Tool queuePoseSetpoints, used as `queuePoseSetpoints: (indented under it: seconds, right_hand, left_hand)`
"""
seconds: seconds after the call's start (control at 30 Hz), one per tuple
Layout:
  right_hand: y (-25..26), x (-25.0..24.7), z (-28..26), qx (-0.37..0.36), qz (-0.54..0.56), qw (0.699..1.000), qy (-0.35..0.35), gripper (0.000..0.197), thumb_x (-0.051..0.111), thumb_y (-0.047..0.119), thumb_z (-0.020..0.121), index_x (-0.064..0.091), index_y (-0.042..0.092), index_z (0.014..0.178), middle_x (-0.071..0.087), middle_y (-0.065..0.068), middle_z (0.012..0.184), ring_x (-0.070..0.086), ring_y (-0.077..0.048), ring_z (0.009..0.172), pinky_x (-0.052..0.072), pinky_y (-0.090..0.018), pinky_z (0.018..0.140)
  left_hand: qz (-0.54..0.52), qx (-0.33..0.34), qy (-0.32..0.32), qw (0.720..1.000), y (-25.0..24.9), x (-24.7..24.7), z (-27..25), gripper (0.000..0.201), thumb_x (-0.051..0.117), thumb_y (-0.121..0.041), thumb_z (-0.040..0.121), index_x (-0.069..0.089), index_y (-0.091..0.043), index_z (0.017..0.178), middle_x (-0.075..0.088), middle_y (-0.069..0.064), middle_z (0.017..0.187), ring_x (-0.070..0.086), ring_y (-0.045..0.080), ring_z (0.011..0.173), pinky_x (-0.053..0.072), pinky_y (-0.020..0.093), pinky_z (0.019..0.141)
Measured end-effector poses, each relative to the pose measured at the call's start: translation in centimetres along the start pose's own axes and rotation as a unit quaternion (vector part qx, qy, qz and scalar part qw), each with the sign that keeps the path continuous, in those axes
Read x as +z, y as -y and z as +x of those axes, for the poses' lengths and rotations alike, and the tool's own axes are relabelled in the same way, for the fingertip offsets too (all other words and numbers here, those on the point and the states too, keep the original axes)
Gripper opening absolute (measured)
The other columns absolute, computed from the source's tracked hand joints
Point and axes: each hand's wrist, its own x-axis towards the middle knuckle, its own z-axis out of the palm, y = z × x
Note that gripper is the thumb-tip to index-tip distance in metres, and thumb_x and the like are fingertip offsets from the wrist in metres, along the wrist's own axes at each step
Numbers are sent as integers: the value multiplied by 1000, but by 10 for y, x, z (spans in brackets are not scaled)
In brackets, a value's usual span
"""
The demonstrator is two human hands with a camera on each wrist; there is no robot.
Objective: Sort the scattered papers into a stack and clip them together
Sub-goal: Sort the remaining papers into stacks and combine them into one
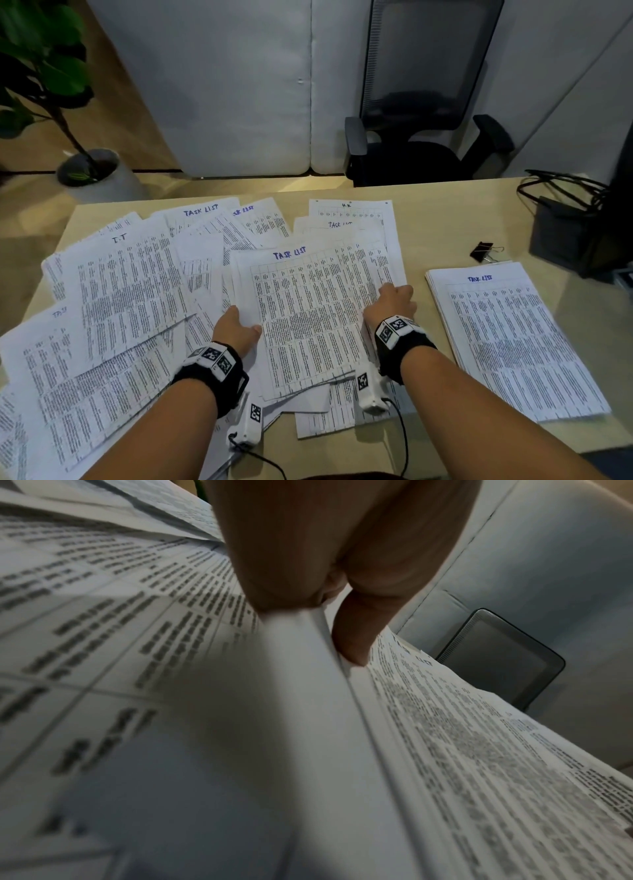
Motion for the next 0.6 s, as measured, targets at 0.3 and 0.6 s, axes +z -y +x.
queuePoseSetpoints:
  seconds: [0.3, 0.6]
  right_hand:
    - [-1, 12, -15, 16, -36, 999, 1, 42, 51, 12, 80, 39, 18, 120, 26, -9, 128, 37, -33, 113, 45, -46, 91]
    - [-2, -6, -13, -74, 67, 993, -54, 17, 46, 6, 85, 51, 12, 100, 59, -10, 100, 61, -31, 90, 54, -42, 80]
  left_hand:
    - [6, -3, 2, 1000, -5, -1, -6, 27, 66, -15, 87, 47, 0, 99, 57, 16, 98, 57, 30, 94, 48, 36, 81]
    - [5, -3, 2, 1000, -6, -2, -12, 27, 65, -15, 87, 46, 0, 100, 57, 17, 99, 56, 31, 93, 47, 36, 80]
